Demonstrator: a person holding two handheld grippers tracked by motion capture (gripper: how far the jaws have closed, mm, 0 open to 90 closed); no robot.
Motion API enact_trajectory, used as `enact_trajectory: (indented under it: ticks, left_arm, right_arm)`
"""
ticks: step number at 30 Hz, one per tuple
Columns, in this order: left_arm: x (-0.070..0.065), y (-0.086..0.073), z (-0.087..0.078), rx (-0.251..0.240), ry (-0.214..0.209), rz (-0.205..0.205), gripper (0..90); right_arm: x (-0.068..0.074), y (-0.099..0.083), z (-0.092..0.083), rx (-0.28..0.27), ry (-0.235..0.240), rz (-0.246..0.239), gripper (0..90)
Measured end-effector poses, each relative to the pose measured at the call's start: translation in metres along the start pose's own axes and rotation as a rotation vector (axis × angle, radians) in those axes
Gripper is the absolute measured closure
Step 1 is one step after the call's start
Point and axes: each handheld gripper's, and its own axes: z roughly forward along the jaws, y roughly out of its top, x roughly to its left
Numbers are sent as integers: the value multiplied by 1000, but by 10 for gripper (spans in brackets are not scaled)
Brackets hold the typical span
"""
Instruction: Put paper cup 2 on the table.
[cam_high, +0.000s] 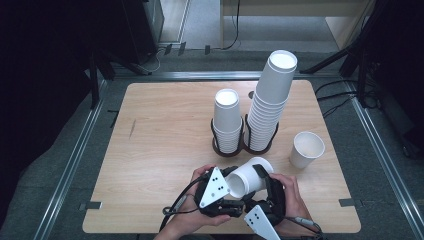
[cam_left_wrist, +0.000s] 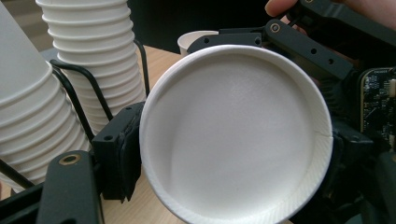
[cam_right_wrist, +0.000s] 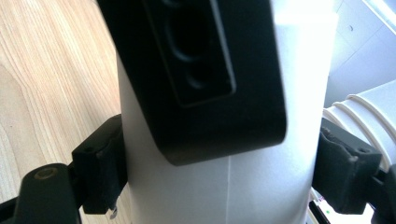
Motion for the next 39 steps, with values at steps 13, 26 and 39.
enact_trajectory:
  ticks: [13,26,39]
  left_arm:
    - [5,-2,0,-3,-18,-34,243]
    - [20,1,-13,-48,6,-79,249]
    - [35,6,-33,-127,76,-114,253]
  right_arm:
    - [-1,-1,1,34,30,21,16]
    - [-12,3,-4,4,-7,33,0]
    - [-23,7,-11,-1,-25,147,0]
